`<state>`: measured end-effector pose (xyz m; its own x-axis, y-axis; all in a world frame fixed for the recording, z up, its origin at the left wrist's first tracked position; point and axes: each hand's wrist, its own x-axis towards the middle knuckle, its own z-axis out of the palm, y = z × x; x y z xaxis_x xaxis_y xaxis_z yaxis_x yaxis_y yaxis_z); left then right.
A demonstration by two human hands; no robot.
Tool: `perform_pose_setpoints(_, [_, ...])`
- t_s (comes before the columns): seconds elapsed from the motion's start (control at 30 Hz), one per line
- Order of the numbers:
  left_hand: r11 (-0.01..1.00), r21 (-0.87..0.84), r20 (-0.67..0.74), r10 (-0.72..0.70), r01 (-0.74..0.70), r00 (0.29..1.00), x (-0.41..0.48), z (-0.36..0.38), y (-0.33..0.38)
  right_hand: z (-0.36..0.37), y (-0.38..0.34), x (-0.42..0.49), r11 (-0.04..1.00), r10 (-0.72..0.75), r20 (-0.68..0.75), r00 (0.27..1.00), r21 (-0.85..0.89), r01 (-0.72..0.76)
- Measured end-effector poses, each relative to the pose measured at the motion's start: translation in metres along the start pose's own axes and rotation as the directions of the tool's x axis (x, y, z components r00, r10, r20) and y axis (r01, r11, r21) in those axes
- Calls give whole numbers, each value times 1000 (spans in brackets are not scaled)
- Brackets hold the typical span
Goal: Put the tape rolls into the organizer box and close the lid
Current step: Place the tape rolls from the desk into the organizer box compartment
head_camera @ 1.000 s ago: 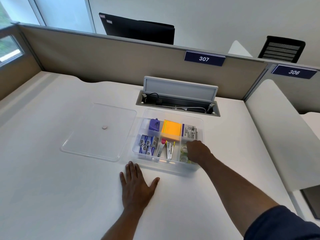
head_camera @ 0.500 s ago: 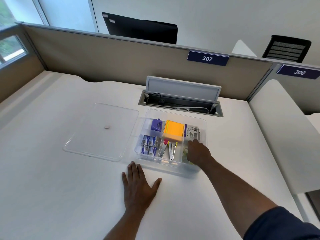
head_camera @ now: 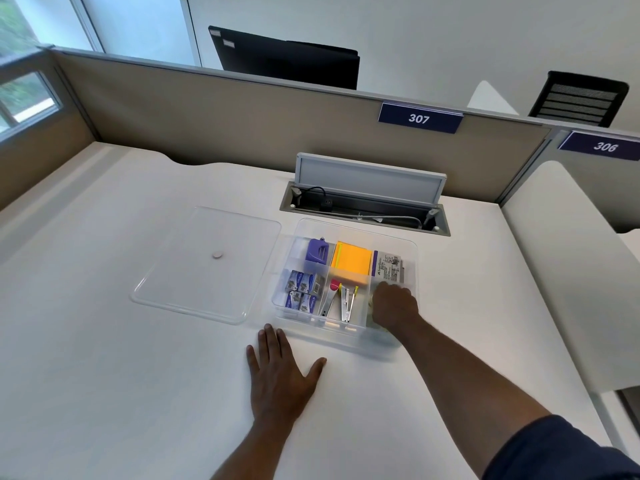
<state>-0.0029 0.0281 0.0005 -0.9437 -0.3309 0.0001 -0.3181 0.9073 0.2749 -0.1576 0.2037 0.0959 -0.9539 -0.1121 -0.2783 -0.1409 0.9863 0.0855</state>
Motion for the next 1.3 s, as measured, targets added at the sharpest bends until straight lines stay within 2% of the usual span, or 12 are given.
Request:
perform_pose_setpoints(0.2, [1000,0,1,-2,2,1000,0,0,0,5,1,5,980,41,-84,996,199,-23])
perform_pose_setpoints(0.47, [1000,-2,-2,1,-1,1000,0,0,0,13,1,10,930,21,-158,987,366,39])
perform_pose_setpoints(0.87, [1000,3,-9,5,-5,1000,0,0,0,30,14,8,860,42,-105,994,509,18])
perform_pose_setpoints(1.0, [1000,-1,-7,6,-6,1000,-1,0,1,30,14,9,834,105,-119,987,551,-22])
perform_pose_setpoints(1.3, [1000,5,3,0,0,1000,1,0,0,29,12,9,822,110,-180,978,569,12])
